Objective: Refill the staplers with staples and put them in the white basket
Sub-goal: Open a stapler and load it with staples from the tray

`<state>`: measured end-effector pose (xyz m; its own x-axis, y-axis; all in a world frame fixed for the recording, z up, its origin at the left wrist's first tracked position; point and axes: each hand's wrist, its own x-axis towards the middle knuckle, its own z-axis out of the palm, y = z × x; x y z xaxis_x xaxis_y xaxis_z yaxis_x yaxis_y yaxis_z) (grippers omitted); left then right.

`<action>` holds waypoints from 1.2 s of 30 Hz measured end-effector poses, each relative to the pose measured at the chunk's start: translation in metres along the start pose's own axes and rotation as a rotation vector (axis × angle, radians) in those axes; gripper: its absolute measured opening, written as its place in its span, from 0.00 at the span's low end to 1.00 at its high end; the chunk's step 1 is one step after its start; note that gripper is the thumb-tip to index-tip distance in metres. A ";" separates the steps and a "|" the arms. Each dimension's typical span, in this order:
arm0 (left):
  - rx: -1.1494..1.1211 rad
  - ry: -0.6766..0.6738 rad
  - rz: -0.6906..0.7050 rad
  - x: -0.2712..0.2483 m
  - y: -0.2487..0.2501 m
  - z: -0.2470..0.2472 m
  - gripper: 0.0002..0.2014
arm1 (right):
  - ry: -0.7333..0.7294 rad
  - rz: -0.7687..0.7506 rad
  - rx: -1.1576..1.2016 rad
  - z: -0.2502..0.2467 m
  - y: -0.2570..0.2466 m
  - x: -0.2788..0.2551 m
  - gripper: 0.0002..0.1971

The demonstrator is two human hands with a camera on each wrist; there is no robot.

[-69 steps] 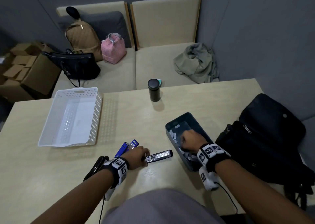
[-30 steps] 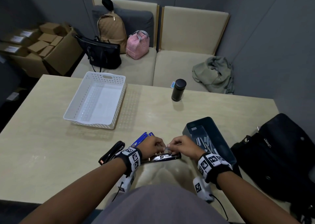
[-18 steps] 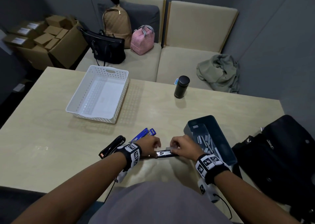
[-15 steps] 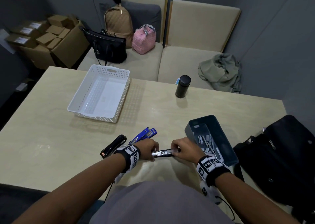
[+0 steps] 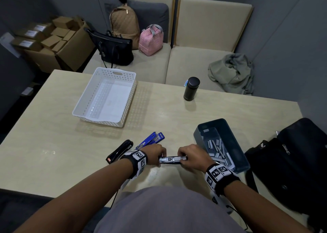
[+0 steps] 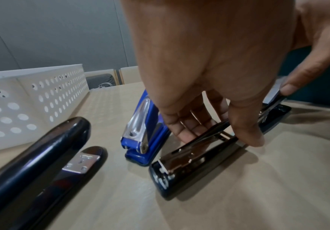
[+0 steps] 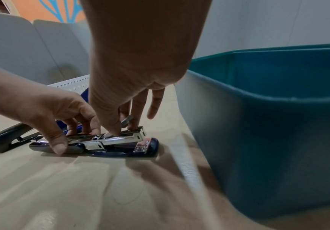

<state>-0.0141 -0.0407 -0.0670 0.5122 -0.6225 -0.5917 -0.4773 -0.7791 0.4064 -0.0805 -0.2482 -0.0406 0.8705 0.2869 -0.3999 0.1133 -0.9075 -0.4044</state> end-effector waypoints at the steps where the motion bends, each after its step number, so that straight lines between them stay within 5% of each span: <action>1: 0.002 -0.002 0.002 0.000 0.000 0.000 0.19 | -0.002 -0.002 0.002 0.000 0.000 0.000 0.08; 12: 0.016 -0.030 0.000 0.004 -0.002 0.000 0.18 | 0.022 -0.023 0.086 0.004 0.002 -0.008 0.07; 18: 0.047 -0.044 0.011 0.004 -0.002 0.000 0.18 | 0.018 0.009 0.138 0.010 0.004 -0.012 0.19; 26: 0.149 0.028 -0.027 -0.003 -0.002 0.007 0.20 | -0.034 0.066 -0.001 0.010 -0.003 -0.009 0.06; 36: 0.243 0.115 -0.028 -0.027 -0.018 0.026 0.18 | 0.007 0.084 0.014 0.019 -0.010 -0.019 0.06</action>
<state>-0.0382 -0.0080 -0.0767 0.5985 -0.6165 -0.5115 -0.6126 -0.7637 0.2037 -0.1073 -0.2386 -0.0448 0.8801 0.2074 -0.4271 0.0329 -0.9240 -0.3809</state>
